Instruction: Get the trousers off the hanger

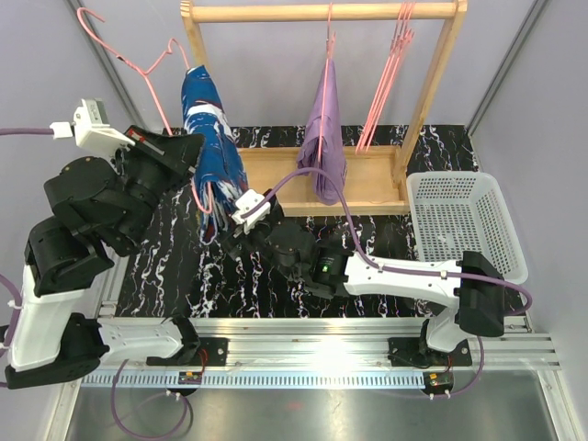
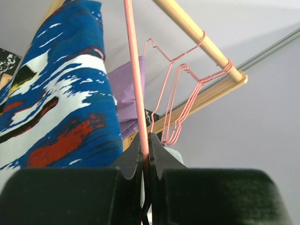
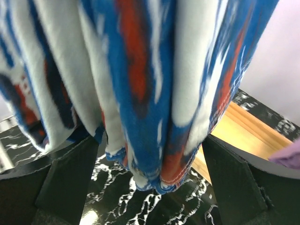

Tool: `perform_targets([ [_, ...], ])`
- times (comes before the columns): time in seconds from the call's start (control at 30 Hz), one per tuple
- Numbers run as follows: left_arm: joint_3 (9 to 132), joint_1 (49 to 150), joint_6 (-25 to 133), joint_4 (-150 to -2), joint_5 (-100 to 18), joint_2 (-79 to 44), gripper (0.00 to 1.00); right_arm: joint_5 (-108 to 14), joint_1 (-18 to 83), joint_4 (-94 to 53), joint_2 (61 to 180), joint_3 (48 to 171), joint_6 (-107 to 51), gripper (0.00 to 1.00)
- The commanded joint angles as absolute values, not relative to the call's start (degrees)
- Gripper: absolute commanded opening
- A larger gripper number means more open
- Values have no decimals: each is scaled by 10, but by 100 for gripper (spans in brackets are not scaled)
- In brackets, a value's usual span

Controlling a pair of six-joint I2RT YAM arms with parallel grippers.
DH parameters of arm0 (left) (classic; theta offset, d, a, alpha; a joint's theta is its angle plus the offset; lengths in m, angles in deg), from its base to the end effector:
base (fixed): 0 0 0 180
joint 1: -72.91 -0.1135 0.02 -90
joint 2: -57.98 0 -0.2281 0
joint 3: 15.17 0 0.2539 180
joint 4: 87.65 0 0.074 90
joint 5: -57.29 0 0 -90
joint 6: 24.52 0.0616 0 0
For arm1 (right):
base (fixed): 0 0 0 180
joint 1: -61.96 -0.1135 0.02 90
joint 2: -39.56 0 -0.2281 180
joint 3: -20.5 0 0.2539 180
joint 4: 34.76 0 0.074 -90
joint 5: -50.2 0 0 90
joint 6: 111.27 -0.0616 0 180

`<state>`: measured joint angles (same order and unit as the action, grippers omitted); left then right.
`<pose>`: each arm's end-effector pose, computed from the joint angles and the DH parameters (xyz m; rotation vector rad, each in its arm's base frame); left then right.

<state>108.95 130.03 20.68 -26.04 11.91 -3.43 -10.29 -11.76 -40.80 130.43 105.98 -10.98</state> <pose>0.1151 -0.0984 0.5417 -0.4592 1.5464 -0.7937 0.1423 0.3791 0.3192 -0.7196 1.4068 0.4698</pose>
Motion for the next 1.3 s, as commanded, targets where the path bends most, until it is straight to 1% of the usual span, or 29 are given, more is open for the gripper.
perform_targets([
  [0.0,1163,1303,208,-356,125,-38,0,-160,-112,-416,1286,1041,-105,100],
  [0.1,1184,1304,214,-350,123,-44,0,-156,-112,-426,1272,998,-118,99],
  [0.2,1176,1304,210,-358,121,-38,0,-166,-111,-433,1266,989,-126,99],
  [0.47,1146,1304,192,-377,111,-27,0,-162,-112,-424,1295,1075,-117,99],
  [0.67,1125,1303,175,-397,107,-13,0,-127,-112,-466,1316,1091,-137,99],
  [0.83,1127,1303,169,-395,109,-13,0,-145,-111,-461,1322,1102,-158,100],
  [0.9,1128,1304,164,-394,100,-10,0,-126,-110,-471,1325,1104,-156,99],
  [1.03,1120,1303,151,-387,95,-7,0,-76,-110,-490,1330,1113,-130,99],
  [1.27,1101,1304,139,-356,95,-4,0,-56,-110,-484,1321,1164,-57,99],
])
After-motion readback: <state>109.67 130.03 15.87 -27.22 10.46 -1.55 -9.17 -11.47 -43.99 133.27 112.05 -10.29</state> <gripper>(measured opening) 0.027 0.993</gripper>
